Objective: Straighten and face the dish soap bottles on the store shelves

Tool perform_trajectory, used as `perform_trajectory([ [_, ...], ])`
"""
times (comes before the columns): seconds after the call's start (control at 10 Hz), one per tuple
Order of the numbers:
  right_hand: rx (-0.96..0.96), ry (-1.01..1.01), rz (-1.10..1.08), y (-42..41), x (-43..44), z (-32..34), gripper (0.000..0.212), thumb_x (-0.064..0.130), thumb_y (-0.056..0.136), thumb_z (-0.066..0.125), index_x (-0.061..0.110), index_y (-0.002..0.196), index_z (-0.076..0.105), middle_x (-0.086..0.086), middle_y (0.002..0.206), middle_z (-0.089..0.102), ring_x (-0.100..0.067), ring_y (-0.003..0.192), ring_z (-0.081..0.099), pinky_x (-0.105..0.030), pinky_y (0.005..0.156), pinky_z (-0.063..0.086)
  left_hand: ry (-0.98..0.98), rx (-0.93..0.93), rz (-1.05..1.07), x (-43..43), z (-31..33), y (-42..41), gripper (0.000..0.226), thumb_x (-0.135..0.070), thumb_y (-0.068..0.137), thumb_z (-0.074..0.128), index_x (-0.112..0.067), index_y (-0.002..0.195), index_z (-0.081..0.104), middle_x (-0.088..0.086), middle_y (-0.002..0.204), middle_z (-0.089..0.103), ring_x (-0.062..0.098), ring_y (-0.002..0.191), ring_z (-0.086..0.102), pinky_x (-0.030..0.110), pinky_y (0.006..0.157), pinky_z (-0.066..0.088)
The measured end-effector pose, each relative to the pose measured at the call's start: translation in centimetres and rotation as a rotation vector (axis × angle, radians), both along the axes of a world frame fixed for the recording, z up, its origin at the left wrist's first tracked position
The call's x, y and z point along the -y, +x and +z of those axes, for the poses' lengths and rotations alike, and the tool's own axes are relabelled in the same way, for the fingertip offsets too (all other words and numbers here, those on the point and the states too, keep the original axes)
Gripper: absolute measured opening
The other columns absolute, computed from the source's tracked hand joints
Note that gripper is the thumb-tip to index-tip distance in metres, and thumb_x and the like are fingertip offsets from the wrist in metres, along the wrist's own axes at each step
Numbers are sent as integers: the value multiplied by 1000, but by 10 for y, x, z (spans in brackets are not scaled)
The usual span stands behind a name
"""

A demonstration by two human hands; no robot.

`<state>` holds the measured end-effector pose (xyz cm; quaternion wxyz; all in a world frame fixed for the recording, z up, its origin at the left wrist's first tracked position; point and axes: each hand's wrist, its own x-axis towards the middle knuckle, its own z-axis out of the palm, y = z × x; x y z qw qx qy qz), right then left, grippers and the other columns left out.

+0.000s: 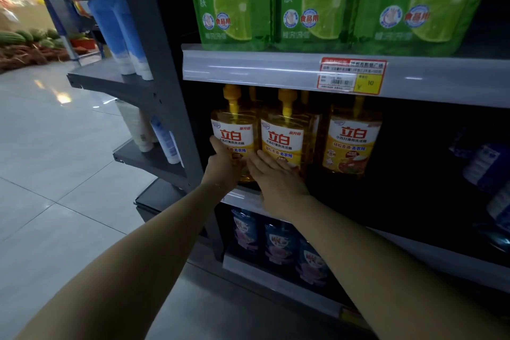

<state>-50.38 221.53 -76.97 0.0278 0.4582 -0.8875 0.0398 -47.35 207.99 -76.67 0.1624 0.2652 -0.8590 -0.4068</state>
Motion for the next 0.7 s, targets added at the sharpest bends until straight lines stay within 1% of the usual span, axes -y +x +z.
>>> perform_trajectory([
  [0.1, 19, 0, -3, 0, 1, -2, 80, 12, 92, 51, 20, 153, -1, 7, 159, -18, -14, 146, -14, -33, 115, -7, -26, 57, -22, 4, -2, 0, 89, -33, 95, 56, -12, 151, -9, 24, 134, 50, 38, 115, 56, 41, 85, 47],
  [0.2, 36, -15, 1, 2, -1, -1, 78, 15, 91, 54, 20, 153, 6, 6, 159, -15, -18, 147, -12, -37, 117, -4, -30, 122, -42, 6, 0, 1, 84, -28, 98, 51, -11, 152, -10, 33, 139, 43, 46, 121, 50, 47, 95, 42],
  [0.3, -17, -80, 31, 9, -5, 11, 67, 17, 88, 58, 20, 147, 26, 0, 157, 15, -22, 145, 10, -39, 116, 11, -323, 290, -95, 3, 8, 9, 59, -22, 102, 36, -3, 151, 9, 32, 151, 22, 52, 135, 27, 64, 106, 29],
  [0.4, -73, -85, 62, 15, -11, 31, 53, 21, 90, 54, 20, 140, 35, -3, 138, 41, -24, 128, 37, -39, 104, 30, -245, 241, -140, 8, 15, 15, 62, -28, 96, 53, -7, 147, 24, 16, 141, 46, 37, 124, 50, 40, 101, 43],
  [0.5, -84, -72, 69, 24, -15, 51, 48, 23, 93, 51, 19, 138, 38, -6, 132, 48, -27, 120, 45, -39, 98, 35, -375, 219, -254, 0, 22, 34, 41, -23, 94, 56, -16, 133, 48, 7, 124, 61, 29, 115, 58, 27, 90, 42],
  [0.6, -139, -101, 112, 34, -15, 65, 39, 23, 92, 50, 16, 131, 45, -7, 129, 52, -27, 116, 49, -39, 94, 39, -482, 172, -303, 1, 30, 56, 33, -21, 93, 55, -20, 125, 51, 6, 114, 66, 29, 103, 64, 30, 83, 48],
  [0.7, -152, -131, 136, 45, -10, 75, 31, 23, 93, 49, 16, 123, 49, -7, 122, 55, -27, 109, 52, -36, 84, 41, -575, 203, -246, 9, 41, 77, 35, -26, 90, 56, -20, 124, 49, 8, 119, 63, 31, 106, 62, 38, 85, 53],
])
